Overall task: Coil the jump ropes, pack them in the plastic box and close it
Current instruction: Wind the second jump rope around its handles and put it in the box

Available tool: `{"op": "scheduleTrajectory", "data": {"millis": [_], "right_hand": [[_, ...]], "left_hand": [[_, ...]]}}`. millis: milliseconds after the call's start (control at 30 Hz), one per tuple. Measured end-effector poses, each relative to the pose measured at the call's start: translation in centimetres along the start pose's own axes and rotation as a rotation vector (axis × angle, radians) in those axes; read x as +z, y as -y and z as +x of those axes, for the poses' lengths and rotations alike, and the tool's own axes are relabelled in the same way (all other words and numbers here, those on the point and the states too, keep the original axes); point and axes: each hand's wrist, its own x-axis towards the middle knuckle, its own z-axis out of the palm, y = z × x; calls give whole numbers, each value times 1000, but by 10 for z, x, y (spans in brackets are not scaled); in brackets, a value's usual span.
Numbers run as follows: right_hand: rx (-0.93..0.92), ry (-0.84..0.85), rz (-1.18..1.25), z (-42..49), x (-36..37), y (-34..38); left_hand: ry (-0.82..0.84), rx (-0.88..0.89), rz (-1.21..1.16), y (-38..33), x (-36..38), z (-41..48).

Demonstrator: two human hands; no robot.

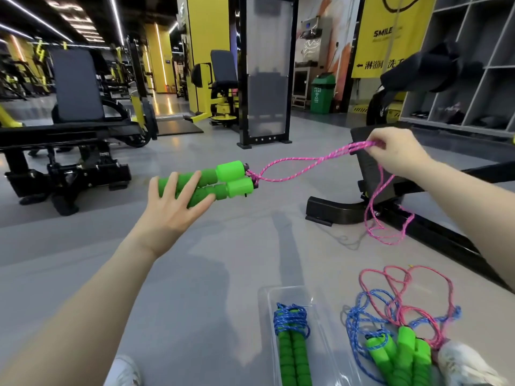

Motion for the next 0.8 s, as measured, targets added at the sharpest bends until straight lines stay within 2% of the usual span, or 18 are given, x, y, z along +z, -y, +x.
{"op": "scheduleTrajectory", "data": {"millis": [67, 133, 167, 200, 233, 267, 367, 533, 600, 667, 700, 733, 800], "right_hand": [[32, 388, -44, -22, 25, -10], [123, 911, -138, -45, 49, -15], [157, 1116, -206, -55, 59, -13], [178, 1224, -225, -63, 68, -10], [179, 1236, -168, -69, 79, -7], [172, 1172, -27, -73, 88, -1], [184, 863, 549, -71, 104, 26], [137, 695, 1214, -77, 107, 74], [229, 727, 1497, -82, 96, 80], [323, 854, 1736, -85, 91, 76], [353, 906, 1749, -87, 89, 73], [355, 947, 1655, -89, 88, 70], [256, 992, 1218, -91, 90, 64]], "left_hand": [[9, 40, 1, -6, -1, 2], [15, 35, -8, -8, -3, 6], [11, 33, -14, -10, -5, 8], [-4, 40, -17, -12, -6, 10], [-26, 59, -21, -16, -6, 11], [-52, 87, -26, -21, -7, 13], [-126, 174, -51, -38, -8, 23], [-177, 163, -99, -51, -15, 35], [-163, 127, -95, -47, -13, 32], [-149, 122, -80, -40, -10, 25], [-142, 128, -70, -37, -8, 21], [-133, 139, -54, -33, -6, 16], [-98, 162, -20, -25, -4, 6]]}}
